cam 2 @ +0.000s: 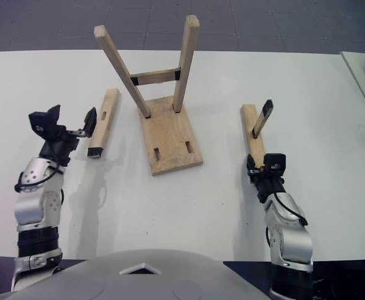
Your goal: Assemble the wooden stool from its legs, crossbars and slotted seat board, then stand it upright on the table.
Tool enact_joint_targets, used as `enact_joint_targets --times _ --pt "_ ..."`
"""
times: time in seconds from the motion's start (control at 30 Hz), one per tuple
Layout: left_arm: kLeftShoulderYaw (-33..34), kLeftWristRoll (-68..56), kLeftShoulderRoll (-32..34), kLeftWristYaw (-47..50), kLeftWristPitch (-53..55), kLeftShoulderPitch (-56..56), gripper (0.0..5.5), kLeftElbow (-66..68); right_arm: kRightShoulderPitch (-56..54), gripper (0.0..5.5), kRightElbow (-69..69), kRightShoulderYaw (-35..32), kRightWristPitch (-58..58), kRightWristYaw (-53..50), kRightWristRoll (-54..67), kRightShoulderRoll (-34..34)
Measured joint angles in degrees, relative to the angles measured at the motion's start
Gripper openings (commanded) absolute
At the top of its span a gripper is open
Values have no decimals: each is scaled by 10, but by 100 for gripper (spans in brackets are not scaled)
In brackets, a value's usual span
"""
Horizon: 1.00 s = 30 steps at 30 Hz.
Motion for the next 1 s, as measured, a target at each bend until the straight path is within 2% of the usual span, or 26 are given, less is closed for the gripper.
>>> enact_joint_targets --times 0.1,0.2,0.43,0.57,0.63,0.87,1.0 --pt "29 -152 13 -31 105 2 540 -35 -35 206 -41 -31 5 35 89 0" --pt "37 -301 20 -46 193 2 540 -80 -49 206 -91 -60 48 80 238 -10" --pt "21 -479 39 -38 285 -3 540 -114 -49 206 -127 -109 95 107 538 -71" --pt "-16 -556 40 -7 318 -39 540 -122 -74 206 -165 -101 115 118 700 -127" --pt "-57 -599 39 16 339 -82 540 -127 -129 206 -183 -62 142 145 785 -168" --pt "-101 -682 52 40 359 -144 540 -110 -217 206 -122 31 201 213 829 -203" --pt "-105 -710 71 21 366 -151 540 -118 -243 206 -84 47 212 229 844 -204"
